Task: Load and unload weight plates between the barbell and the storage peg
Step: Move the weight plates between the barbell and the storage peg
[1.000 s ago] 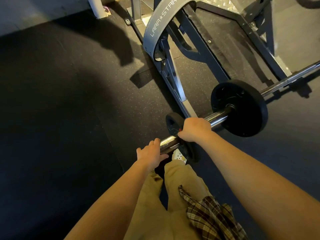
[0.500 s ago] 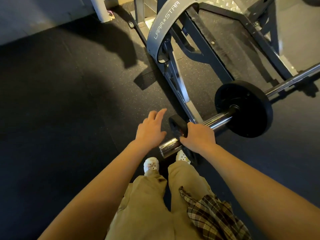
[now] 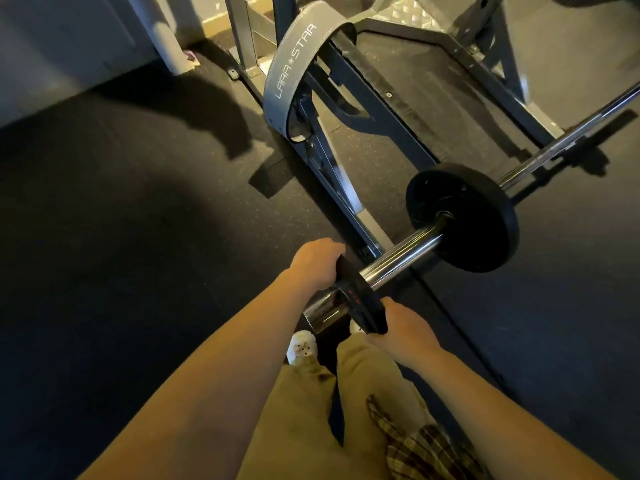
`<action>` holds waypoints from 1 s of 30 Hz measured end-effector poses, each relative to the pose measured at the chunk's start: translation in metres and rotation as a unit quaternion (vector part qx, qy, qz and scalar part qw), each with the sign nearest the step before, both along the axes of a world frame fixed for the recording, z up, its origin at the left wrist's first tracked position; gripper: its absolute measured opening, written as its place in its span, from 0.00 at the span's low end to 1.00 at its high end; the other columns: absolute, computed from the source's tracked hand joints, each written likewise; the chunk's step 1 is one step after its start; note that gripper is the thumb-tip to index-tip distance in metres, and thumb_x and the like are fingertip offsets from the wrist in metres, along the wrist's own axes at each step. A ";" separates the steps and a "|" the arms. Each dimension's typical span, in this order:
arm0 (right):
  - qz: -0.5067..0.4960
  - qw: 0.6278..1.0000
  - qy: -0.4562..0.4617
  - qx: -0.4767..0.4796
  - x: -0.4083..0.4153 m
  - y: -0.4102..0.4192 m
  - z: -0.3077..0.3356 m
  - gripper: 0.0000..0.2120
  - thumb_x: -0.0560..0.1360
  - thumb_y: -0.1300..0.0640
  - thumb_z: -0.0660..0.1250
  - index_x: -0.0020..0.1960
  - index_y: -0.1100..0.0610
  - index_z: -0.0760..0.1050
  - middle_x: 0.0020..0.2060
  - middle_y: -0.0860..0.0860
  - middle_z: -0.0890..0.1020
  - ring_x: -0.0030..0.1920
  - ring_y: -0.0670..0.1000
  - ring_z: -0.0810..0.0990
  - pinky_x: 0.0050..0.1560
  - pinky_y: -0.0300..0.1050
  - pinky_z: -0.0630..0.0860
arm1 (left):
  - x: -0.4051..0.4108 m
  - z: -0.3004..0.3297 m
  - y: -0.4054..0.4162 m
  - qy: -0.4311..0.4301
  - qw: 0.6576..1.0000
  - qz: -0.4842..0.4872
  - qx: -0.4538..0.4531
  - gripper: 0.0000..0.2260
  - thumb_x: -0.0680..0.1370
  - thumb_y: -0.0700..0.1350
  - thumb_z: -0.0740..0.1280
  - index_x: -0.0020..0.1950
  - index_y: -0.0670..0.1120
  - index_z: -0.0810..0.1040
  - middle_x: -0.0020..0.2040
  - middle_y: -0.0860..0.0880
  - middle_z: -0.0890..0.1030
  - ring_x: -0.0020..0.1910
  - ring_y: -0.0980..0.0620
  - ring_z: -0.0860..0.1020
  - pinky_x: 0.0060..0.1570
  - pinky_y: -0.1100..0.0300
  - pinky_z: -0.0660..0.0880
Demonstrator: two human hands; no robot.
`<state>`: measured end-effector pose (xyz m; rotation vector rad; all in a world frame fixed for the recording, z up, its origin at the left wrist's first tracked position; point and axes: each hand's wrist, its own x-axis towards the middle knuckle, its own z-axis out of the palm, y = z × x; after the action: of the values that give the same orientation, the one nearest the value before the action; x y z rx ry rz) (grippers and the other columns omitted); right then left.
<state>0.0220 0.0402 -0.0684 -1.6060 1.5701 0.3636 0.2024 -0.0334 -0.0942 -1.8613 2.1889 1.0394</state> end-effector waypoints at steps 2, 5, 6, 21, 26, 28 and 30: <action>0.018 0.999 0.028 0.000 0.001 -0.001 0.001 0.22 0.73 0.50 0.71 0.63 0.52 0.68 0.55 0.49 0.78 0.56 0.52 0.78 0.54 0.46 0.76 | 0.002 -0.001 0.005 0.052 0.997 0.056 0.017 0.13 0.72 0.37 0.71 0.52 0.50 0.73 0.57 0.49 0.74 0.57 0.48 0.74 0.60 0.51 0.72; 0.084 0.994 0.069 0.005 0.012 -0.015 0.011 0.19 0.73 0.52 0.71 0.62 0.53 0.70 0.54 0.51 0.79 0.53 0.53 0.79 0.52 0.47 0.77 | 0.005 -0.003 0.009 0.083 0.988 0.122 0.044 0.16 0.72 0.36 0.71 0.54 0.50 0.72 0.59 0.49 0.74 0.60 0.48 0.74 0.63 0.50 0.71; 0.102 0.992 0.076 0.003 0.016 -0.021 0.014 0.18 0.73 0.53 0.71 0.60 0.54 0.72 0.52 0.51 0.79 0.50 0.52 0.78 0.50 0.46 0.77 | 0.006 -0.003 0.009 0.089 0.984 0.140 0.059 0.16 0.73 0.36 0.70 0.56 0.49 0.73 0.59 0.49 0.74 0.60 0.48 0.74 0.63 0.50 0.70; 0.049 0.995 0.065 -0.061 0.016 0.011 0.006 0.23 0.75 0.50 0.68 0.68 0.52 0.68 0.54 0.49 0.79 0.54 0.51 0.80 0.46 0.42 0.73 | 0.005 -0.004 0.027 0.066 0.990 0.123 -0.005 0.15 0.74 0.38 0.69 0.52 0.54 0.70 0.61 0.53 0.72 0.62 0.51 0.69 0.60 0.51 0.71; 0.033 0.997 0.076 -0.013 0.020 0.007 0.009 0.17 0.75 0.54 0.69 0.62 0.53 0.73 0.51 0.51 0.80 0.53 0.54 0.80 0.50 0.45 0.77 | 0.008 0.003 0.028 0.061 0.992 0.109 0.016 0.16 0.74 0.38 0.69 0.57 0.53 0.71 0.62 0.53 0.71 0.62 0.51 0.69 0.61 0.47 0.71; 0.043 0.996 0.078 -0.003 0.025 0.000 0.011 0.14 0.75 0.54 0.68 0.59 0.55 0.75 0.49 0.51 0.80 0.52 0.54 0.80 0.49 0.45 0.76 | 0.010 0.002 0.023 0.066 0.989 0.123 0.056 0.17 0.73 0.37 0.69 0.57 0.52 0.71 0.62 0.51 0.72 0.62 0.48 0.71 0.62 0.45 0.72; 0.068 0.994 0.081 0.000 0.033 -0.011 0.016 0.13 0.75 0.54 0.68 0.58 0.57 0.75 0.48 0.52 0.78 0.52 0.55 0.79 0.49 0.45 0.76 | 0.013 0.001 0.017 0.089 0.979 0.150 0.109 0.18 0.73 0.34 0.69 0.57 0.51 0.70 0.61 0.48 0.73 0.61 0.46 0.73 0.63 0.44 0.71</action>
<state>0.0549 0.0288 -0.0523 -1.7247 1.5824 0.5801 0.2158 -0.0163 -0.0930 -2.1083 1.8156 1.4856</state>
